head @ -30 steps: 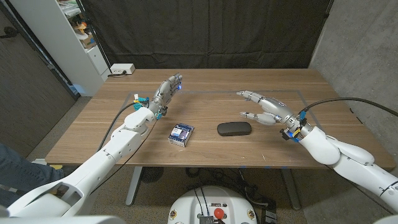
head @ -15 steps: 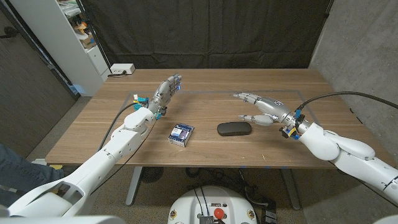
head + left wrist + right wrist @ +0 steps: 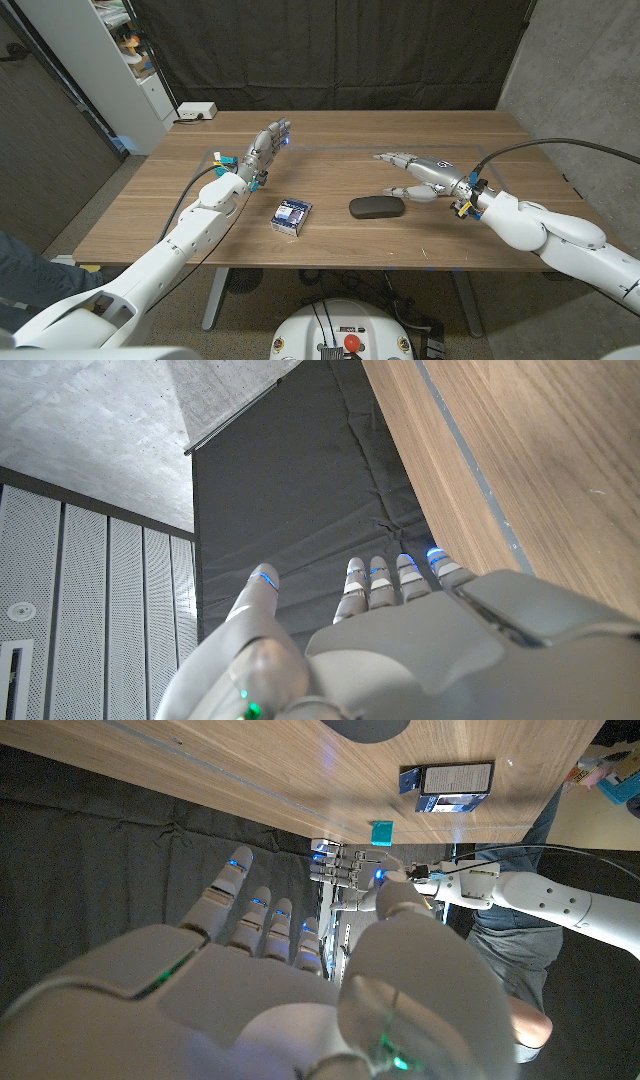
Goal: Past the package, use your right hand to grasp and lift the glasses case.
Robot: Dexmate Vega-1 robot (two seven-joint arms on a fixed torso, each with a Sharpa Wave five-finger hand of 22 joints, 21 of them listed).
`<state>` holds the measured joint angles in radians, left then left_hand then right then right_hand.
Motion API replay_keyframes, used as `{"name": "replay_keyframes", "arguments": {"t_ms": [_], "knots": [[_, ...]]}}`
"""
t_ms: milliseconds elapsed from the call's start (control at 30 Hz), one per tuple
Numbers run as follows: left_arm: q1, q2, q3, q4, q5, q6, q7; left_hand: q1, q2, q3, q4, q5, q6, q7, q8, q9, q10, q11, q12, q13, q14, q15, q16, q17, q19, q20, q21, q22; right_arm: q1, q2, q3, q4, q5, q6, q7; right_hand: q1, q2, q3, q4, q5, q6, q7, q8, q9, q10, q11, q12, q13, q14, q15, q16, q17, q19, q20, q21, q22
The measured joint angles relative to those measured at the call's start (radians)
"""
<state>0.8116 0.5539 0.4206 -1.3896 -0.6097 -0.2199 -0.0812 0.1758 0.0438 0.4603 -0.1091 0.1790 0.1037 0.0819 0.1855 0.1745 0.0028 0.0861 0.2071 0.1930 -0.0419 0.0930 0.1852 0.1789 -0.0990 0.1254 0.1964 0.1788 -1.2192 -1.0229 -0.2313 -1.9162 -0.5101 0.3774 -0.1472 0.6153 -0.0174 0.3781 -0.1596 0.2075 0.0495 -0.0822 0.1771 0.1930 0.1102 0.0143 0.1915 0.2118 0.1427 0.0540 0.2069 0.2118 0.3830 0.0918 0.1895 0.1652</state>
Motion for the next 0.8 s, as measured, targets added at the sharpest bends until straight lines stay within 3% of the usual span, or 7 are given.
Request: {"name": "replay_keyframes", "arguments": {"t_ms": [800], "knots": [[-0.006,-0.006,0.001,0.007,0.000,0.000,0.003,0.000,0.000,0.000,0.000,0.000,0.009,0.002,0.000,0.000,0.006,0.005,0.005,0.000,0.005,0.005,0.000,0.000,-0.003,0.003,0.000,0.000,-0.012,-0.067,-0.016,-0.092,-0.017,-0.152,0.056,0.002,-0.028,-0.004,0.004,0.012,-0.011,0.011,0.005,0.000,-0.032,0.015,0.000,0.000,-0.025,0.025,-0.007,-0.003,-0.045,0.048,-0.009,0.000]]}}
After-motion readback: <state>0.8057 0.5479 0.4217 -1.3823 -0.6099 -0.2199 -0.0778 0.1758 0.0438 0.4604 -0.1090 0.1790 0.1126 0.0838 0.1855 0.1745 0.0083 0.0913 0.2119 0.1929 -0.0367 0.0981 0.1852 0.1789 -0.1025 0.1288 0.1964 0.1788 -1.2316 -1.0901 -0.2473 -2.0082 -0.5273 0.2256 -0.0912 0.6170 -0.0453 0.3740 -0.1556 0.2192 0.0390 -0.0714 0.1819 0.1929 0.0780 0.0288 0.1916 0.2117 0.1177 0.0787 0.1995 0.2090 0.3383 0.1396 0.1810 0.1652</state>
